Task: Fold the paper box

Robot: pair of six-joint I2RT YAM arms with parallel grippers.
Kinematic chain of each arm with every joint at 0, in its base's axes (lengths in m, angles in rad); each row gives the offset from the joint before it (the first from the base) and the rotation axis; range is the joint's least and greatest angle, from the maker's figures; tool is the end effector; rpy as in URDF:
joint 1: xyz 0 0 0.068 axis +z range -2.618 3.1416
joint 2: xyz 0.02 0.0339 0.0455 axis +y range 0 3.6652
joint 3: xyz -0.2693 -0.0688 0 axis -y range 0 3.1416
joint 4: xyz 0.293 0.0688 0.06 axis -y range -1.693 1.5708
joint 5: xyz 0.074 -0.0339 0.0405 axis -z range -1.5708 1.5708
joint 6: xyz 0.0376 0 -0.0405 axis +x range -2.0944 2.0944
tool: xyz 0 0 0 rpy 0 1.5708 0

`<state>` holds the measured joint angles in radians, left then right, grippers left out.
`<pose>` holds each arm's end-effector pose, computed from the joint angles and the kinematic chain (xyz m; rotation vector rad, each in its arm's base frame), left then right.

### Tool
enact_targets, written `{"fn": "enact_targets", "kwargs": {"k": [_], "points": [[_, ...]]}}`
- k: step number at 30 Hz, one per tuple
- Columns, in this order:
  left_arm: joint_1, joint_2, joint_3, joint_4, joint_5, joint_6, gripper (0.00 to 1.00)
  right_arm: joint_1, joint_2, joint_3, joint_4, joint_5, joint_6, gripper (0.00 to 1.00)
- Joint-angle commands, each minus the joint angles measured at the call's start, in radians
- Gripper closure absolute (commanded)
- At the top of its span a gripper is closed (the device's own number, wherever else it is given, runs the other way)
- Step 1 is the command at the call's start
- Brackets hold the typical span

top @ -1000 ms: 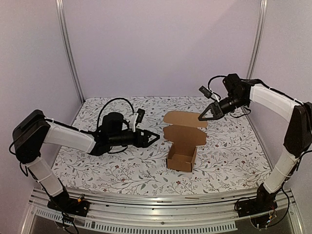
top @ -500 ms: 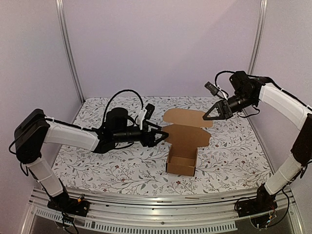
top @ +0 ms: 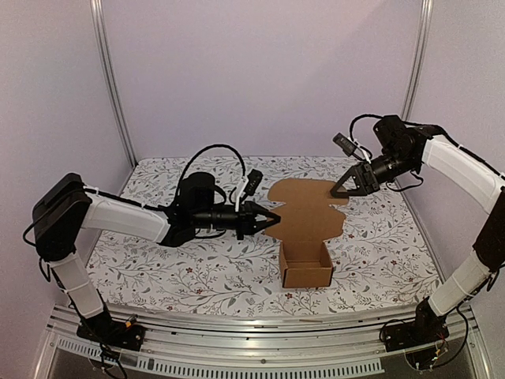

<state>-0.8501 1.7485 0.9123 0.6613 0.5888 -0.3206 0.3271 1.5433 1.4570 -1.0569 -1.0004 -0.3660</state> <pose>0.2563 -0.3235 0.1830 0.9451 1.6747 -1.3347 0.3201 0.1420 0.3314 -1.0845 2.1634 1.3031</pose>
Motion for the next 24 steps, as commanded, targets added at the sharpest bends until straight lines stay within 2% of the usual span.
{"fn": "enact_targets", "kwargs": {"k": [1, 6, 13, 18, 24], "points": [[-0.005, -0.001, 0.022, 0.060, 0.039, -0.043, 1.00, 0.007, -0.011, -0.064, 0.090, 0.045, -0.011, 0.65], [0.010, -0.064, -0.009, 0.042, 0.024, -0.049, 1.00, 0.007, -0.008, -0.124, 0.183, 0.015, 0.033, 0.59], [0.044, -0.083, -0.038, 0.111, -0.031, -0.137, 1.00, 0.016, 0.016, -0.155, 0.246, -0.022, 0.058, 0.60], [0.048, -0.046, -0.001, 0.122, -0.038, -0.181, 1.00, 0.030, 0.023, -0.160, 0.272, -0.041, 0.079, 0.71], [0.043, -0.017, 0.027, 0.136, -0.073, -0.215, 1.00, 0.069, 0.026, -0.163, 0.326, -0.015, 0.128, 0.89]]}}
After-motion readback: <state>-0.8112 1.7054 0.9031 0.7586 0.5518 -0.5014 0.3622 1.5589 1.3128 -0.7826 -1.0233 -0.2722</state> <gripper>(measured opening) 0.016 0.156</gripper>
